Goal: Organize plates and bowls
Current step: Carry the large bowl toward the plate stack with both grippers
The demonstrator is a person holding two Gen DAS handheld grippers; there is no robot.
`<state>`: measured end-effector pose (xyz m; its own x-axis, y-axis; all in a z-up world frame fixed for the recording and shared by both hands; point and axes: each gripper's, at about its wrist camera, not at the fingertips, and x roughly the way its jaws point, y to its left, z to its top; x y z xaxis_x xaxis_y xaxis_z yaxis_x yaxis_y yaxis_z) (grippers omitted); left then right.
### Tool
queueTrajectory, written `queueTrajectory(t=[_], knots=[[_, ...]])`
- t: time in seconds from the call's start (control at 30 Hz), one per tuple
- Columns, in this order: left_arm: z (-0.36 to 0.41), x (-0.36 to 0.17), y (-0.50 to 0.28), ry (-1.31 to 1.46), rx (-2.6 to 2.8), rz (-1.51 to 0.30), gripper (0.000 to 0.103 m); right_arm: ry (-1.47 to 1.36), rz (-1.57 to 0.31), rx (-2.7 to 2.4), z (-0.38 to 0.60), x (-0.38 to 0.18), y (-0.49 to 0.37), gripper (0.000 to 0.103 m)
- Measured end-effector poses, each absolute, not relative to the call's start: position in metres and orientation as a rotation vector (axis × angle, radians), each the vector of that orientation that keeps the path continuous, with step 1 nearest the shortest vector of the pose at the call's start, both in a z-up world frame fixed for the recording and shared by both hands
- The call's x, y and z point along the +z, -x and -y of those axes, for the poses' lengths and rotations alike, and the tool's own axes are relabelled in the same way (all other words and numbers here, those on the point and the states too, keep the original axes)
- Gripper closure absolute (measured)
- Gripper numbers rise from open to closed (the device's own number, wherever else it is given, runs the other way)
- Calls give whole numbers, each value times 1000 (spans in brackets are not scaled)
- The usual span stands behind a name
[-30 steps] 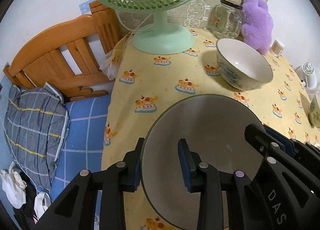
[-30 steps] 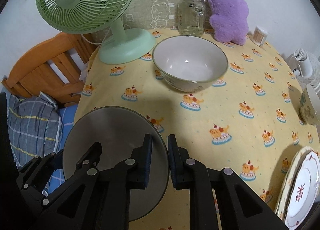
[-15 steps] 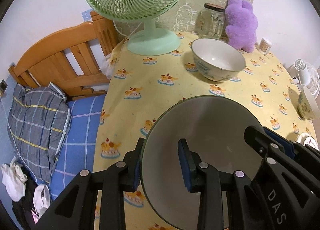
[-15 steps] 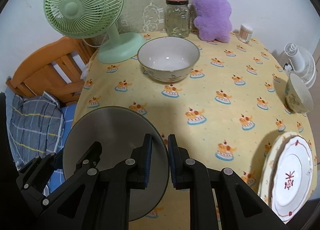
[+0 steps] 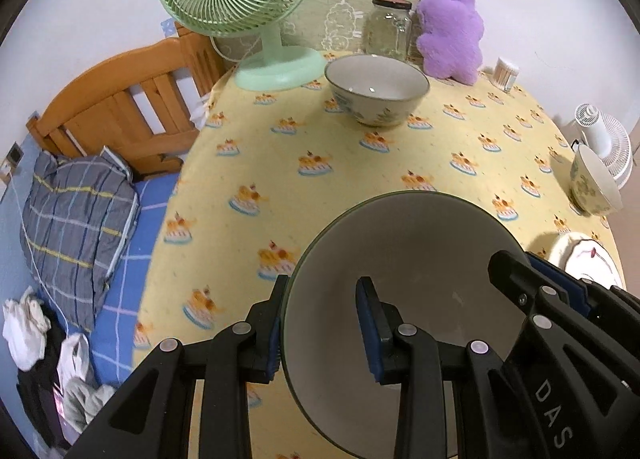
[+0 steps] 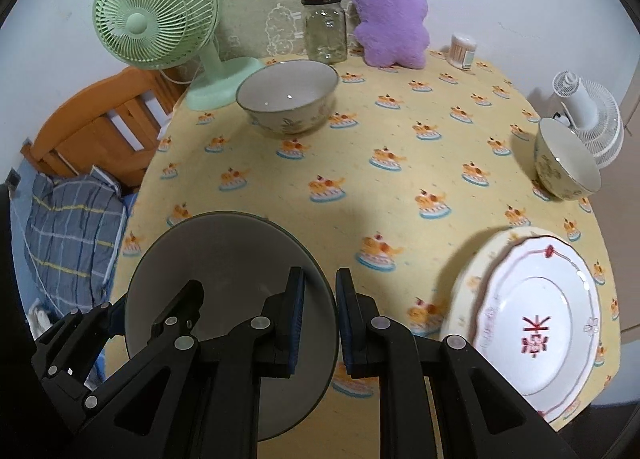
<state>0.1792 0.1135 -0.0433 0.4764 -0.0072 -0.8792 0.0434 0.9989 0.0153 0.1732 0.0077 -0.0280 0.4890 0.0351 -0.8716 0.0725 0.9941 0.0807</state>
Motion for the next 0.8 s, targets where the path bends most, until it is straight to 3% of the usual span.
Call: queueTrajectory(t=[0.8], knots=[[-68, -74, -153, -18, 8, -1127, 71, -61, -1129, 35, 40, -61, -152, 84]])
